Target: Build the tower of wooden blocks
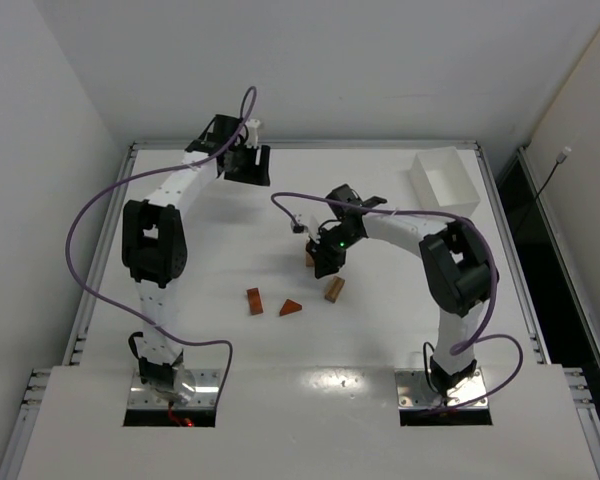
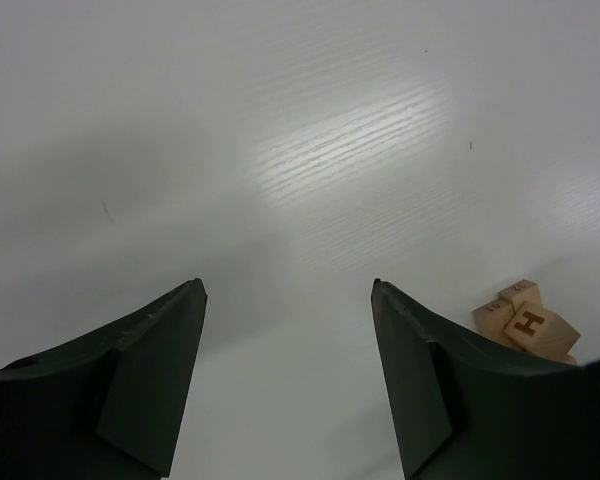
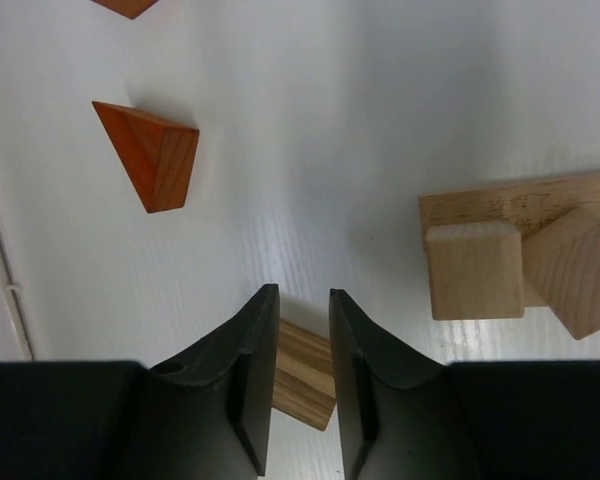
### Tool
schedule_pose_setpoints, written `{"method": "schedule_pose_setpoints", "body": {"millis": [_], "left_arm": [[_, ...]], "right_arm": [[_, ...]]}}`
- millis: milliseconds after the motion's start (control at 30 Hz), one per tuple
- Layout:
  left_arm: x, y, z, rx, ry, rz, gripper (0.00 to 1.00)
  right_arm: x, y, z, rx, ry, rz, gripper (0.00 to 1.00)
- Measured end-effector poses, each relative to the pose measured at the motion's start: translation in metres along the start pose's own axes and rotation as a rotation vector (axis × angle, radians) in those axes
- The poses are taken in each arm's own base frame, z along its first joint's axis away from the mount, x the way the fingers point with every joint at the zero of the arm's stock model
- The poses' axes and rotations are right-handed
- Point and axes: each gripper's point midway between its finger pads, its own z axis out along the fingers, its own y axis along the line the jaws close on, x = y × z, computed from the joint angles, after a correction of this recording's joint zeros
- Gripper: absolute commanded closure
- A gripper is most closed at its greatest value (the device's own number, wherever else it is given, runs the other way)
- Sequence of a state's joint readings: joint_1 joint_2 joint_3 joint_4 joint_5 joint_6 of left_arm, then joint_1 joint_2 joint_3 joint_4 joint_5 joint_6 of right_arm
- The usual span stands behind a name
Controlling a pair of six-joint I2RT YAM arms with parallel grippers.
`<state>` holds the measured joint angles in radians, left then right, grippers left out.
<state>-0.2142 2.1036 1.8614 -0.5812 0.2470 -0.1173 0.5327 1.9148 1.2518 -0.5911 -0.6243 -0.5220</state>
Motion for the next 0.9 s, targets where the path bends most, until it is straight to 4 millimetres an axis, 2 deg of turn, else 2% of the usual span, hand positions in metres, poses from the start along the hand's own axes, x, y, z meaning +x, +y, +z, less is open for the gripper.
{"method": "schedule_pose_setpoints", "body": {"millis": [100,300,367,467,533,800,900], "left_arm": [[0.0,0.001,0.0,-0.001,0.0,-0.001,0.36],[0.0,0.001,0.0,-0.001,0.0,-0.001,0.36],[0.0,0.001,0.0,-0.001,0.0,-0.001,0.34],[0.0,0.001,0.0,-0.001,0.0,-0.002,0.25],[0.0,0.001,0.0,-0.001,0.0,-0.002,0.24],[-0.001,0.006,-0.001,-0.007,-0.002,-0.009,0.24],[-0.001,0.006,-0.001,-0.005,-0.002,-0.009,0.24]], "right_arm": [[-0.005,-0.004,-0.001,0.014,-0.008,-0.003,0.69],[-0.008,-0.012,0.0,0.038,-0.006,0.004,0.65],[-0.006,-0.013,0.001,0.041,0.001,0.01,0.65],[-0.004,-0.015,0.002,0.047,0.01,0.015,0.64],[-0.004,-0.016,0.002,0.051,0.013,0.015,0.62],[-0.008,-0.022,0.001,0.073,0.01,0.012,0.51],[-0.007,-0.023,0.003,0.073,0.012,0.016,0.5]]}}
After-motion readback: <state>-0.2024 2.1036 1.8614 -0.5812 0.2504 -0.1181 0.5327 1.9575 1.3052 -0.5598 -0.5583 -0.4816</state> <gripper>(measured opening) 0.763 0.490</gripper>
